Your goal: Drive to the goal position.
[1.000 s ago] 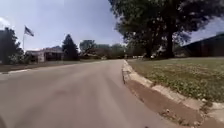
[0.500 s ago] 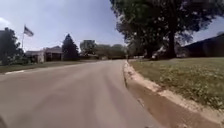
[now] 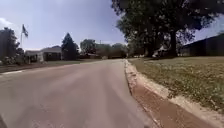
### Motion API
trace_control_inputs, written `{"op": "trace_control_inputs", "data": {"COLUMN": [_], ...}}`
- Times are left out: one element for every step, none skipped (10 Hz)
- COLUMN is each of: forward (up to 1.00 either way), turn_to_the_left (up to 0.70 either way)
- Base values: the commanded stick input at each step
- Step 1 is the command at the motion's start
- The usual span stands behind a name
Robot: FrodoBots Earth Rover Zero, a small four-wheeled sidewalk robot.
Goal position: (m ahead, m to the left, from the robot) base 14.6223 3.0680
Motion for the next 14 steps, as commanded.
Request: {"op": "trace_control_inputs", "data": {"forward": [0.7, 0.7, 0.7, 0.7, 0.7, 0.7, 0.7, 0.7, 0.7, 0.7, 0.7, 0.7, 0.7, 0.7], "turn_to_the_left": [0.0, 0.0, 0.0, 0.0, 0.0, 0.0, 0.0, 0.0, 0.0, 0.0, 0.0, 0.0, 0.0, 0.0]}}
